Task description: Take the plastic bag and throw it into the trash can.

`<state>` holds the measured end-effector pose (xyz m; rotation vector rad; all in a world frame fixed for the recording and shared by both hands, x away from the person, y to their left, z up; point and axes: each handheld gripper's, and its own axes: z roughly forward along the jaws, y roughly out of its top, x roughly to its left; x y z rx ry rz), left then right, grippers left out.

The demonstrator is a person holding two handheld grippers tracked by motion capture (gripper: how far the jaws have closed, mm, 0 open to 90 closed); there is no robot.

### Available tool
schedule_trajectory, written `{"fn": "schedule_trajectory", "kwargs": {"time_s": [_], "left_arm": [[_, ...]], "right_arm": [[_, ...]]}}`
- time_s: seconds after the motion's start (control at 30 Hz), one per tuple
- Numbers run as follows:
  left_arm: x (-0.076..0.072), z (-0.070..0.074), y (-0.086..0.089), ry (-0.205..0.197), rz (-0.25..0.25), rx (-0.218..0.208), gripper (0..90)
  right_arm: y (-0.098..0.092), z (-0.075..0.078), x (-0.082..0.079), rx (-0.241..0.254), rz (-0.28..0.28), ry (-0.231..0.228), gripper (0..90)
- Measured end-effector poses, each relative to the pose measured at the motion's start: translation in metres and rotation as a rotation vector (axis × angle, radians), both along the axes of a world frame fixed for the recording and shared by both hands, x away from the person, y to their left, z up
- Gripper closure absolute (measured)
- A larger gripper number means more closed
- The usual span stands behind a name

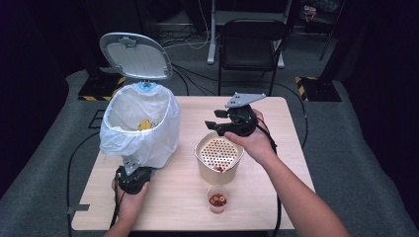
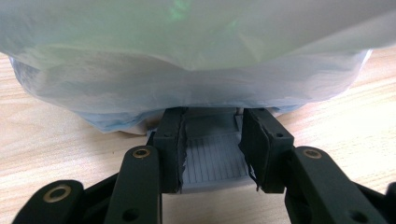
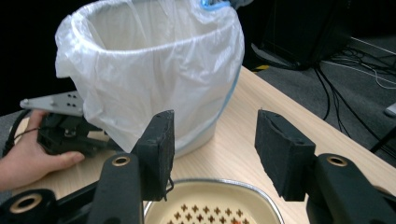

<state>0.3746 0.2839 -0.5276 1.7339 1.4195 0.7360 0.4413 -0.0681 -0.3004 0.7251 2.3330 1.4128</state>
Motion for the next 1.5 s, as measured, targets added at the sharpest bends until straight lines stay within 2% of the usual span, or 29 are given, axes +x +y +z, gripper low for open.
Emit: {"fn": "schedule_trajectory", "kwargs": {"time_s": [0.23,0.4,0.57,0.83,1.07,1.2,1.23,1.3,1.5], "left_arm": [[0.000,0.000,0.000,-0.007,0.003,-0.002,60.3],[0.000,0.000,0.000,-0.007,0.002,-0.001,60.3],[0.000,0.000,0.000,-0.007,0.001,0.001,60.3],[0.000,-0.001,-0.001,-0.010,0.002,0.002,60.2],[0.000,-0.001,-0.001,-0.009,0.004,-0.002,60.2],[0.000,0.000,0.000,-0.005,0.000,0.005,60.2],[0.000,0.000,0.000,-0.005,0.001,0.004,60.1],[0.000,0.000,0.000,-0.005,0.001,0.004,60.1],[0.000,0.000,0.000,-0.007,0.002,0.002,60.2]], "right_arm": [[-0.019,-0.023,-0.006,0.002,-0.036,0.029,47.1],[-0.030,-0.033,-0.010,0.031,-0.056,0.048,47.0],[-0.036,-0.041,-0.013,0.029,-0.067,0.055,47.0],[-0.047,-0.059,-0.029,0.033,-0.081,0.045,46.9],[-0.053,-0.068,-0.050,0.032,-0.078,0.040,39.9],[-0.058,-0.076,-0.057,0.004,-0.093,0.023,38.1],[-0.061,-0.081,-0.059,-0.004,-0.118,0.032,38.1],[-0.064,-0.085,-0.061,0.015,-0.115,0.053,38.5],[-0.067,-0.098,-0.073,0.020,-0.095,0.074,36.9]]}}
